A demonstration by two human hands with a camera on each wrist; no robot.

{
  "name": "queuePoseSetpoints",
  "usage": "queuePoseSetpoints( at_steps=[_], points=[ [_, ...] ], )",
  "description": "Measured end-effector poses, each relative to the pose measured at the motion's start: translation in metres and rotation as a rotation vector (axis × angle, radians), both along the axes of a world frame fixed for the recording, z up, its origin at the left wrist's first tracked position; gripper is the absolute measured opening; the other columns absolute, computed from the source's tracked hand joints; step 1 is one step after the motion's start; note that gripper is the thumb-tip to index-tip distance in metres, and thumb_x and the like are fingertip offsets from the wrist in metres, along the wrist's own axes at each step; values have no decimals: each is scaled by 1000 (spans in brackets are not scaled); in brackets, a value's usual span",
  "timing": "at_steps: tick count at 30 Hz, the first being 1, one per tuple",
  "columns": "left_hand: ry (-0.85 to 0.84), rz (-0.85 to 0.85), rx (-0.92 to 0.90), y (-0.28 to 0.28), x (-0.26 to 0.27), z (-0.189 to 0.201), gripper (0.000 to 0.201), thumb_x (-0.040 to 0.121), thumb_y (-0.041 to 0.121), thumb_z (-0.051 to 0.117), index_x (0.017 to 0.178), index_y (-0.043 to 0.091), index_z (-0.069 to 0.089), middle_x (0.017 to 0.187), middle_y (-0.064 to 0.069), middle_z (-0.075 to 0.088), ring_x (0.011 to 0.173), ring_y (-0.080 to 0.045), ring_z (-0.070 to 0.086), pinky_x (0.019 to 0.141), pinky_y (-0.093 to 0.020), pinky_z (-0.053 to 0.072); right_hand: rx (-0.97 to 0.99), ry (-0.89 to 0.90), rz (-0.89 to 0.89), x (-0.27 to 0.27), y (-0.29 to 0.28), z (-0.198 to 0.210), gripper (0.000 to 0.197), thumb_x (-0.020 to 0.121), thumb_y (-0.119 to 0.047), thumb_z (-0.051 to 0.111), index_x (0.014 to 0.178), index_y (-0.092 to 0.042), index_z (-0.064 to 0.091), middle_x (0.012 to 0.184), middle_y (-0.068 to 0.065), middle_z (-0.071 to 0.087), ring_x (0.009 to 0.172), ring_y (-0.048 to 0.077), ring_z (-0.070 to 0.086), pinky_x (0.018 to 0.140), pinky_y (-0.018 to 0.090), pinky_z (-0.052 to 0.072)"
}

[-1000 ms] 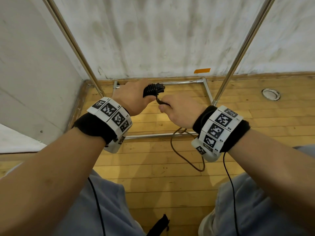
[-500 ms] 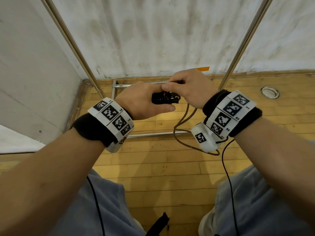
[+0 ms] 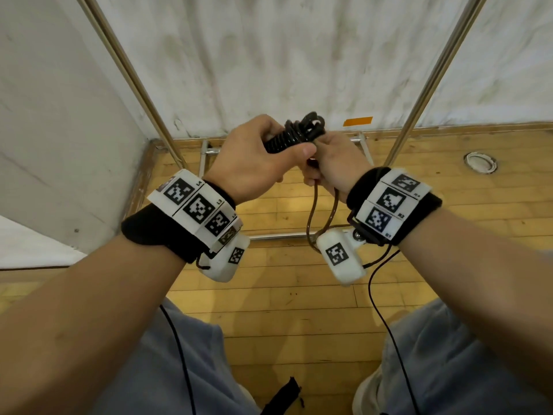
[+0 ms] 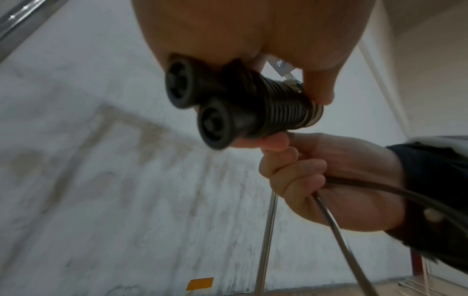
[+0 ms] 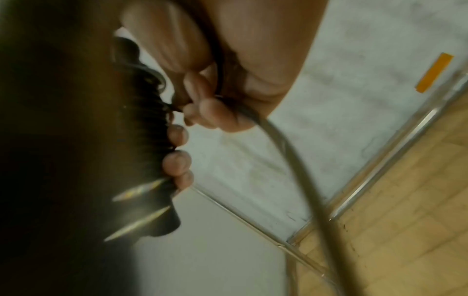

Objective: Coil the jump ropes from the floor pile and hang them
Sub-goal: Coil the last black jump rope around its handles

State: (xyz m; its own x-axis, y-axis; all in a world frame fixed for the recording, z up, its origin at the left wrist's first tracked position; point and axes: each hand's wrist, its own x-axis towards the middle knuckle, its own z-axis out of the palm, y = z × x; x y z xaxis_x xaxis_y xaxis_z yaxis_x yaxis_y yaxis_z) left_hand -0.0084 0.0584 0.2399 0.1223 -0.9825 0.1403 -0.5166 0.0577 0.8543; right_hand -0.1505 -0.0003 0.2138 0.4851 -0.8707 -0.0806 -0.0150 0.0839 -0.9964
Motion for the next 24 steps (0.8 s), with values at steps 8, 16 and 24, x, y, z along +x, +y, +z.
queuePoseSetpoints(
  at_steps=[8, 16, 24],
  points=[
    [-178, 82, 21, -9, 2, -7, 41, 80, 53, 67, 91, 17, 49, 84, -1, 67, 72, -18, 65, 64, -41, 54, -401, 546, 102, 12, 15, 5, 16, 97, -13, 42, 99, -13, 57, 78, -3, 64, 75, 12, 61, 69, 23, 50],
    [-416, 138, 34, -18, 14, -12, 38, 88, 52, 57, 100, 19, 42, 77, 12, 51, 67, -6, 51, 54, -24, 39, -385, 498, 40, 21, 22, -3, 20, 100, -17, 38, 88, -15, 53, 67, -9, 48, 60, 8, 45, 53, 18, 35],
    [-647, 148, 50, -21, 17, -27, 49, 88, 59, 51, 112, 17, 46, 84, 5, 53, 73, -19, 54, 60, -33, 46, -470, 701, 50, 15, 14, -3, 30, 98, -22, 39, 88, -8, 63, 62, -5, 51, 53, 8, 45, 41, 9, 32]
  ],
)
